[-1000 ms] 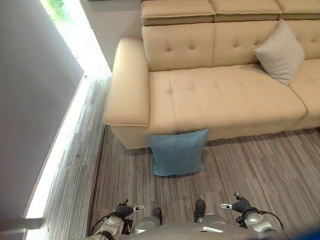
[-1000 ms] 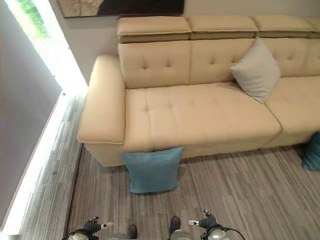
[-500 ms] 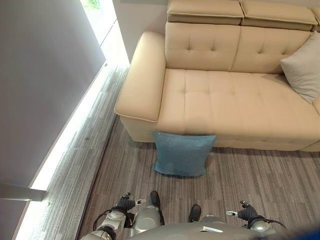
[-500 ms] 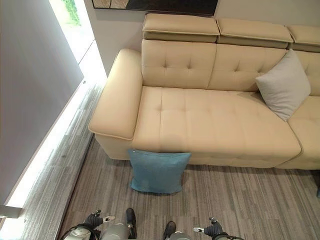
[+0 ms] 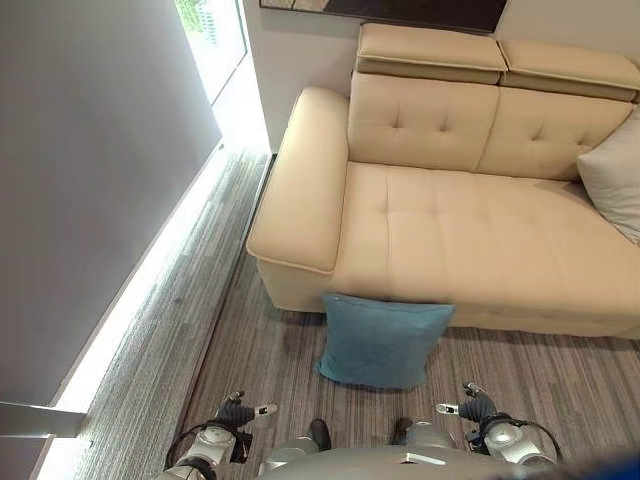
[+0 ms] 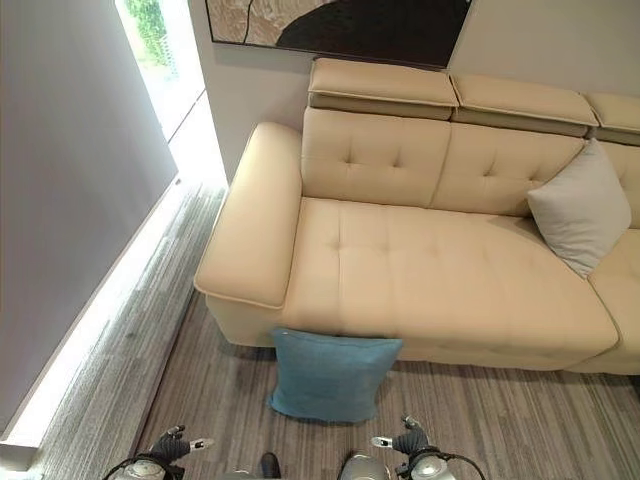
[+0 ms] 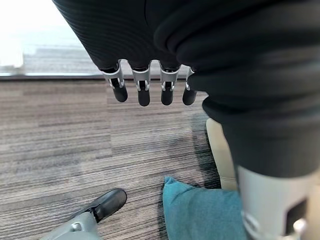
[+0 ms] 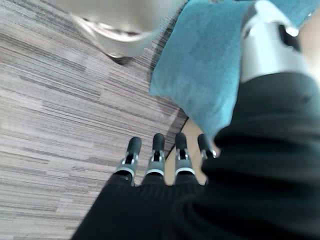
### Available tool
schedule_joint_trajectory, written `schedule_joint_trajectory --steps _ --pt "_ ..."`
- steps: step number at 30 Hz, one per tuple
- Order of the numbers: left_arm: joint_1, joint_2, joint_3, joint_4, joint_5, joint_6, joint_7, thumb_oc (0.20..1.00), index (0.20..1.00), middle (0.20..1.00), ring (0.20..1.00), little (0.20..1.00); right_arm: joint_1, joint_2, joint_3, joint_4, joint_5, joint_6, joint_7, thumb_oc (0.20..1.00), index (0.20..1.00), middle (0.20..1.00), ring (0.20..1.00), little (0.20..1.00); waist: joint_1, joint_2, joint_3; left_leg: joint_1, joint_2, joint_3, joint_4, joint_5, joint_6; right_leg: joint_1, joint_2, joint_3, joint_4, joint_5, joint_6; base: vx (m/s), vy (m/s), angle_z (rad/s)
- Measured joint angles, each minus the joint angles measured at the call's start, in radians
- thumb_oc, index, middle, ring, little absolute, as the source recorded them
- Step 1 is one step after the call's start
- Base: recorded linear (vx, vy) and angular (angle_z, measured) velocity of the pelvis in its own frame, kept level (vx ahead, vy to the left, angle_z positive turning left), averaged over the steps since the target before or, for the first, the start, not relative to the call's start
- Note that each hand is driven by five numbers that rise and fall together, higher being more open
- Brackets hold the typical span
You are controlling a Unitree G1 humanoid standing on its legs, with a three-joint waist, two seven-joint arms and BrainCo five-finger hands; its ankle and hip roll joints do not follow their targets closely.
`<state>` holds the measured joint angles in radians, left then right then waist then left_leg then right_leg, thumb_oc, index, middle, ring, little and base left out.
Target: Pick up all the scattered cushions and arrange them neatly on the sofa.
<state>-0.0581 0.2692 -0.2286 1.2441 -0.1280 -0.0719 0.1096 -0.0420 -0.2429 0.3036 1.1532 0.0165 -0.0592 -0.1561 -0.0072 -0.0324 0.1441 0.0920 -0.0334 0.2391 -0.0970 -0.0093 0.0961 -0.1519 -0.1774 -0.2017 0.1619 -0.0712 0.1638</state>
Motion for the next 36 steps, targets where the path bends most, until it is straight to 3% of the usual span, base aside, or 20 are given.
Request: schedule_joint_trajectory --steps 2,3,4,6,7,11,16,18,19,21,24,26,30,35,36 --pt "0.003 -0.003 -0.002 -0.002 0.0 -0.001 0.0 1.0 1.0 1.0 1.0 1.0 0.011 -0.001 -0.001 0.001 0.0 0.003 0.0 1.0 1.0 1.0 1.0 1.0 -0.01 -0.002 0.009 0.007 -0.004 -0.005 0.004 0.006 -0.001 -0.017 0.002 0.007 -0.04 0.047 -0.017 0.06 -0.07 0.35" --pt "0.006 -0.003 -0.001 -0.001 0.0 -0.001 0.0 1.0 1.0 1.0 1.0 1.0 0.012 0.001 -0.001 0.002 0.0 0.003 0.0 1.0 1.0 1.0 1.0 1.0 -0.008 -0.02 0.01 0.025 -0.008 -0.013 0.005 0.007 -0.016 -0.006 0.007 0.009 -0.06 0.086 -0.027 0.07 -0.117 0.26" --pt "0.015 -0.005 -0.001 -0.001 0.001 -0.001 0.0 1.0 1.0 1.0 1.0 1.0 0.021 -0.002 -0.003 0.003 0.0 0.003 0.0 1.0 1.0 1.0 1.0 1.0 -0.01 -0.026 0.015 0.041 -0.013 -0.03 0.005 0.0 -0.029 0.017 0.01 0.02 -0.076 0.159 -0.059 0.09 -0.154 0.27" --pt "0.023 -0.026 -0.002 -0.003 0.002 -0.003 0.0 1.0 1.0 1.0 1.0 1.0 0.029 -0.011 -0.007 0.005 0.0 0.003 0.0 1.0 1.0 1.0 1.0 1.0 0.0 -0.003 0.011 0.048 0.021 -0.042 0.016 -0.016 -0.058 0.064 0.05 0.012 -0.139 0.171 -0.091 0.13 -0.207 0.21" --pt "0.035 -0.026 -0.001 -0.001 0.002 -0.002 -0.001 1.0 1.0 1.0 1.0 1.0 0.023 -0.011 -0.007 0.002 0.0 -0.001 0.0 1.0 1.0 1.0 1.0 1.0 -0.005 0.003 0.009 0.049 0.053 -0.062 0.03 -0.027 -0.083 0.123 0.086 -0.022 -0.231 0.196 -0.111 0.11 -0.196 0.2" --pt "0.033 -0.03 -0.003 -0.004 0.002 -0.003 -0.002 1.0 1.0 1.0 1.0 1.0 0.02 -0.025 -0.02 -0.025 0.002 -0.003 -0.003 1.0 1.0 1.0 1.0 1.0 0.001 0.007 0.007 0.04 0.103 -0.089 0.063 -0.041 -0.113 0.156 0.134 -0.036 -0.255 0.19 -0.146 0.05 -0.171 0.13" --pt "-0.026 -0.041 -0.006 -0.013 0.001 -0.005 -0.002 1.0 1.0 1.0 1.0 1.0 0.019 -0.057 -0.026 -0.031 0.012 -0.012 -0.003 1.0 1.0 1.0 1.0 1.0 -0.008 0.031 0.016 -0.011 0.127 -0.152 0.111 -0.036 -0.134 0.159 0.149 -0.091 -0.255 0.164 -0.162 -0.03 -0.107 0.34" --pt "-0.047 -0.053 -0.008 -0.013 0.0 -0.006 -0.002 1.0 1.0 1.0 1.0 1.0 0.013 -0.057 -0.025 -0.018 0.014 -0.014 -0.003 1.0 1.0 1.0 1.0 1.0 -0.007 0.04 0.027 -0.063 0.133 -0.17 0.188 -0.044 -0.159 0.153 0.153 -0.091 -0.255 0.156 -0.171 -0.05 -0.036 0.29" --pt "-0.059 -0.064 -0.009 -0.015 -0.002 -0.006 -0.002 1.0 1.0 1.0 1.0 1.0 0.009 -0.06 -0.023 -0.012 0.025 -0.014 -0.004 1.0 1.0 1.0 1.0 1.0 -0.007 0.04 0.03 -0.108 0.123 -0.173 0.234 -0.039 -0.167 0.135 0.15 -0.087 -0.258 0.157 -0.171 -0.02 0.035 0.24" --pt "-0.041 -0.072 -0.047 -0.012 -0.005 -0.005 -0.003 1.0 1.0 1.0 1.0 1.0 0.01 -0.082 -0.022 0.001 0.036 -0.014 -0.004 1.0 1.0 1.0 1.0 1.0 -0.025 0.048 0.033 -0.105 0.107 -0.196 0.163 -0.044 -0.166 0.098 0.147 -0.082 -0.232 0.159 -0.173 0.05 0.114 -0.04" --pt "0.004 -0.06 -0.043 -0.001 -0.004 -0.002 -0.009 1.0 1.0 1.0 1.0 1.0 0.032 -0.075 -0.025 0.003 0.037 -0.014 -0.004 1.0 1.0 1.0 1.0 1.0 -0.036 0.034 0.031 -0.002 0.061 -0.185 0.0 0.003 -0.116 0.095 0.123 -0.022 -0.239 0.172 -0.152 0.12 0.2 -0.57" --pt "0.032 -0.053 -0.043 -0.002 0.0 -0.002 -0.019 1.0 1.0 1.0 1.0 1.0 0.07 -0.038 -0.024 0.022 0.037 -0.01 -0.003 1.0 1.0 1.0 1.0 1.0 -0.037 0.021 -0.005 0.0 0.053 -0.151 -0.002 0.01 -0.105 0.097 0.117 -0.009 -0.258 0.172 -0.126 0.06 0.138 -0.41" --pt "0.036 -0.04 -0.038 -0.003 0.0 -0.001 -0.02 1.0 1.0 1.0 1.0 1.0 0.082 -0.008 -0.021 0.021 0.037 -0.008 -0.003 1.0 1.0 1.0 1.0 1.0 -0.032 -0.012 -0.035 -0.001 0.039 -0.136 -0.001 0.019 -0.093 0.084 0.104 0.003 -0.257 0.186 -0.107 0.0 0.121 -0.14" --pt "0.036 -0.019 -0.039 -0.004 0.0 -0.001 -0.019 1.0 1.0 1.0 1.0 1.0 0.027 -0.008 -0.017 0.016 0.036 -0.007 -0.004 1.0 1.0 1.0 1.0 1.0 -0.013 -0.047 -0.036 -0.023 0.012 -0.075 0.013 0.022 -0.074 0.025 0.082 0.049 -0.247 0.192 -0.081 -0.06 0.065 -0.35" --pt "0.028 -0.018 -0.038 -0.005 0.0 -0.002 -0.019 1.0 1.0 1.0 1.0 1.0 0.013 -0.009 -0.017 0.013 0.036 -0.008 -0.004 1.0 1.0 1.0 1.0 1.0 -0.007 -0.037 -0.032 -0.039 0.024 -0.052 0.011 0.026 -0.058 0.015 0.085 0.044 -0.235 0.177 -0.059 -0.03 0.0 -0.57"
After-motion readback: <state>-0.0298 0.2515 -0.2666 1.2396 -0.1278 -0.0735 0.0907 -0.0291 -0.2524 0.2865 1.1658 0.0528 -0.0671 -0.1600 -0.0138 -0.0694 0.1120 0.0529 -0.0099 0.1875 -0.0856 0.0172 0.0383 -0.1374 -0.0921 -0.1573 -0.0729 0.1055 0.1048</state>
